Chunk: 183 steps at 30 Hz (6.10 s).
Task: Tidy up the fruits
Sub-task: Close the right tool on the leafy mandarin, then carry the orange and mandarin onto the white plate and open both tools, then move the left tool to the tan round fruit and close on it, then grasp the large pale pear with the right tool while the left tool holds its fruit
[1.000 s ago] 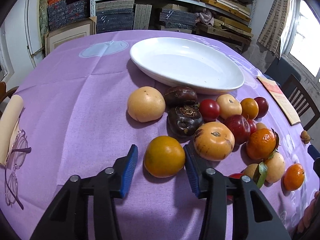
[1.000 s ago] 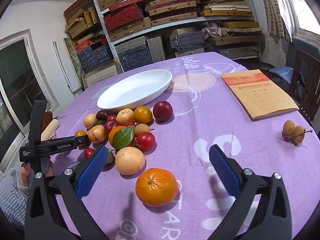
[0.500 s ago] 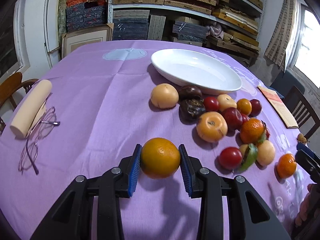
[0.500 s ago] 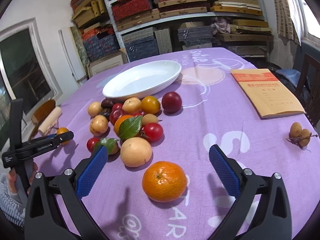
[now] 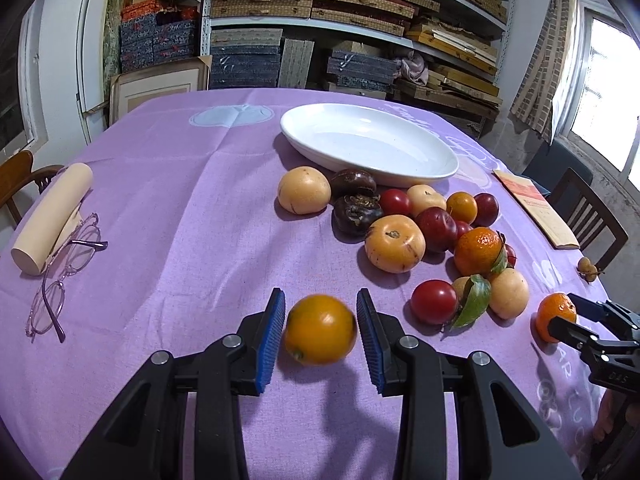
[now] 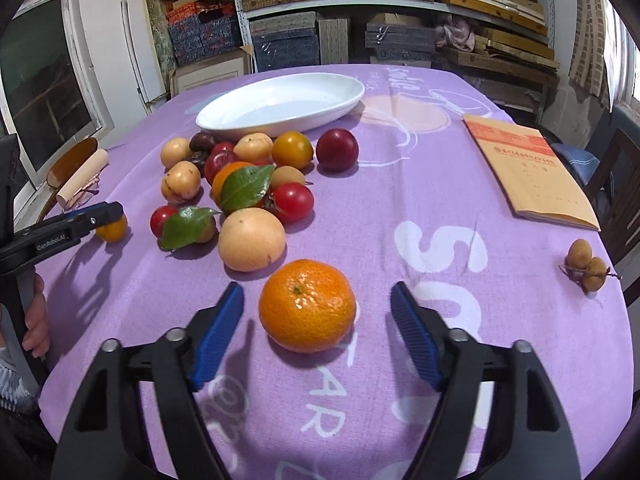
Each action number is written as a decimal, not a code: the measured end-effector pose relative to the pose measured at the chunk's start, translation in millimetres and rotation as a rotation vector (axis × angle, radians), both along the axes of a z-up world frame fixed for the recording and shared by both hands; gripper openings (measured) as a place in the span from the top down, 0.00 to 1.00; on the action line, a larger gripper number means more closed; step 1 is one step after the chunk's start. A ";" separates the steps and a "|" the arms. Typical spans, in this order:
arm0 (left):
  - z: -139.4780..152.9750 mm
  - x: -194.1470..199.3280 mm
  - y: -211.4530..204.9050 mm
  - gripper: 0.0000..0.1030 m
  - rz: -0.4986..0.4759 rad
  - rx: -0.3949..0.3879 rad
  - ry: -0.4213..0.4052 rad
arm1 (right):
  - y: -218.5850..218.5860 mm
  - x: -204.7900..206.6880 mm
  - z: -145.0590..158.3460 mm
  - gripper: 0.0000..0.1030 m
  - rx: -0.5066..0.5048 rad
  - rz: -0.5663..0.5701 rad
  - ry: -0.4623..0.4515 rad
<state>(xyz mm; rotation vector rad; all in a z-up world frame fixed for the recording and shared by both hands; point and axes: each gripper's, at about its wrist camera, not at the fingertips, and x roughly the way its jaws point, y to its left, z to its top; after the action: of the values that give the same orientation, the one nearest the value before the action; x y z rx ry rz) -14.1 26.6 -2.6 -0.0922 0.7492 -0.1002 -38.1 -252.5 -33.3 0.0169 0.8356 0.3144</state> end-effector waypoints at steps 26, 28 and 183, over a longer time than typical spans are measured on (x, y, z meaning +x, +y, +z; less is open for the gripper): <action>-15.2 -6.7 -0.9 0.64 -0.052 -0.048 0.113 | -1.3 1.0 -0.7 0.54 0.019 0.026 0.007; -15.5 -8.5 0.8 0.64 -0.056 -0.062 0.120 | -4.1 1.4 0.7 0.54 0.030 0.016 0.003; -16.1 73.7 -27.3 0.59 -0.014 -0.053 0.113 | 49.2 53.8 -6.3 0.55 0.015 0.172 0.047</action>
<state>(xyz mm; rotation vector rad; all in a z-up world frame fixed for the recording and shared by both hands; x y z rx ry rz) 59.6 -0.8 -18.7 -0.1436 0.8601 -0.1286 15.7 -203.4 -39.7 -0.0334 0.8833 0.4834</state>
